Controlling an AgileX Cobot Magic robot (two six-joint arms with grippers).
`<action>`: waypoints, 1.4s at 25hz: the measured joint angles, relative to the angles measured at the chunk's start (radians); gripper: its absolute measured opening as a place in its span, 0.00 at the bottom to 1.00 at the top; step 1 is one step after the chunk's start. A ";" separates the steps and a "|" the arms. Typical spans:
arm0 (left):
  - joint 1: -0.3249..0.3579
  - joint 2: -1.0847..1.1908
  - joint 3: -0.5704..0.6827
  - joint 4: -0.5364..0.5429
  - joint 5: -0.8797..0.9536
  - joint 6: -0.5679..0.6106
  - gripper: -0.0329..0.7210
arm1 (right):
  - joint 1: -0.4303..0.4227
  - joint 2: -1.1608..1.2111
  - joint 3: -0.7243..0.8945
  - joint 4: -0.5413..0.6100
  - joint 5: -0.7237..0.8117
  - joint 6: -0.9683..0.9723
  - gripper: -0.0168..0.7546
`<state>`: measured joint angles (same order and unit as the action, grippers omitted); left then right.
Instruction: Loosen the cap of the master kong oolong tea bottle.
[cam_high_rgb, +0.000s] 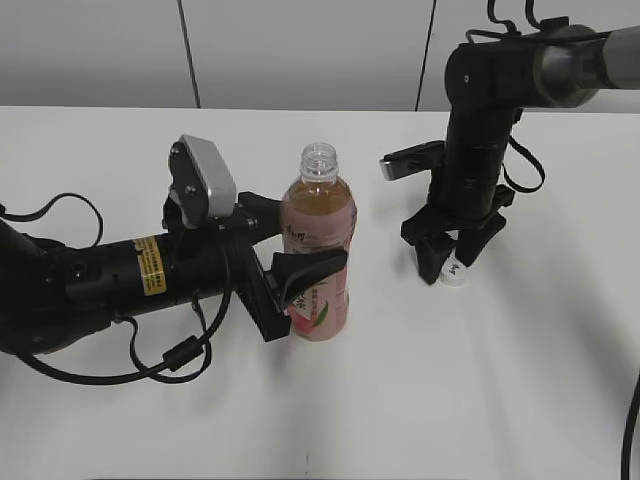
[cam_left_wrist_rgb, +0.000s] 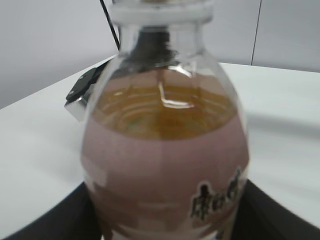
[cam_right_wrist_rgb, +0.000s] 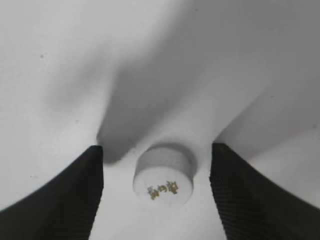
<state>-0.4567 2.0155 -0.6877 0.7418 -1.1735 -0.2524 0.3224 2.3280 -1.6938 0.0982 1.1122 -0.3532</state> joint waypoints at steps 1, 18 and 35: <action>0.000 0.000 0.000 -0.001 0.000 0.001 0.59 | 0.000 0.000 0.000 0.003 0.000 0.001 0.66; 0.000 -0.004 0.005 0.002 -0.030 0.002 0.81 | 0.000 0.000 -0.008 0.046 -0.015 0.003 0.72; 0.091 -0.160 0.191 -0.006 -0.031 0.002 0.81 | -0.006 -0.091 -0.008 0.051 0.024 0.040 0.72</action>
<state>-0.3661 1.8555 -0.4965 0.7361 -1.2050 -0.2503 0.3161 2.2367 -1.7014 0.1493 1.1358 -0.3135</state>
